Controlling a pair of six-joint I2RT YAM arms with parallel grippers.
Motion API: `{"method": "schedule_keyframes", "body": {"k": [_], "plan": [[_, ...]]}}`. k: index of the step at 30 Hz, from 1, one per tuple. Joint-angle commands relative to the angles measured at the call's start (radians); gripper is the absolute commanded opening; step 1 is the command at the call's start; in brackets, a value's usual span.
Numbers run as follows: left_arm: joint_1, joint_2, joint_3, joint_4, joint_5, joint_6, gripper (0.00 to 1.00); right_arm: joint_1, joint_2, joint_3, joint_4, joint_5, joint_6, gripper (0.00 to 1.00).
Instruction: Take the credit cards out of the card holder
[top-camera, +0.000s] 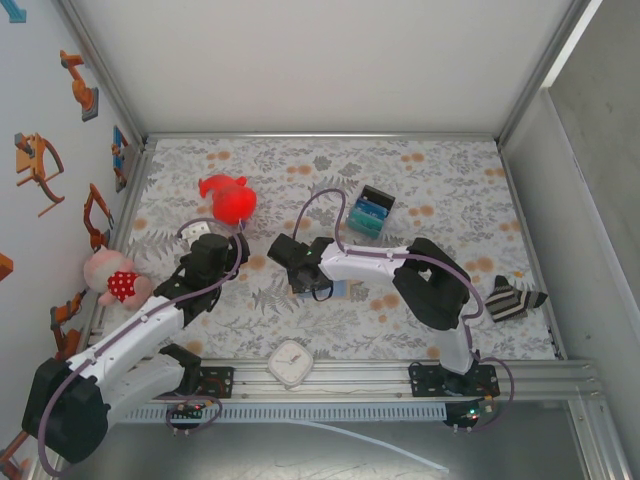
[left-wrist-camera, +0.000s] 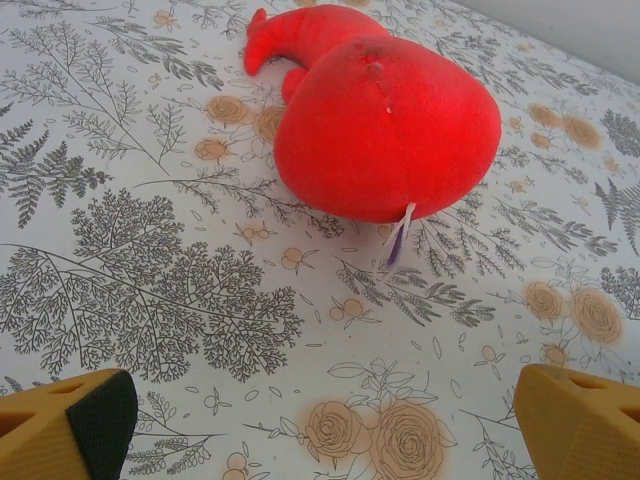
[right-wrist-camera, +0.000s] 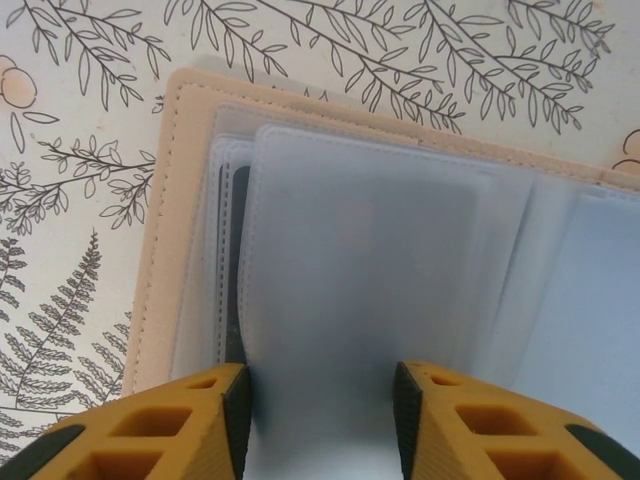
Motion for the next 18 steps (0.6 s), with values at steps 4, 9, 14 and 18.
{"method": "schedule_keyframes", "body": {"k": [4,9,14,18], "plan": [[0.003,0.003,0.021,0.024,0.003,-0.006,0.97,0.0,-0.015,-0.019,-0.029,0.059,0.022,0.34],[0.003,0.005,0.02,0.024,0.005,-0.002,0.97,-0.003,-0.038,-0.018,-0.049,0.089,0.022,0.27],[0.003,-0.001,0.019,0.022,0.006,0.0,0.97,-0.007,-0.073,-0.021,-0.069,0.124,0.02,0.25],[0.003,-0.006,0.016,0.022,0.004,0.001,0.97,-0.011,-0.088,-0.025,-0.084,0.148,0.02,0.23]]}}
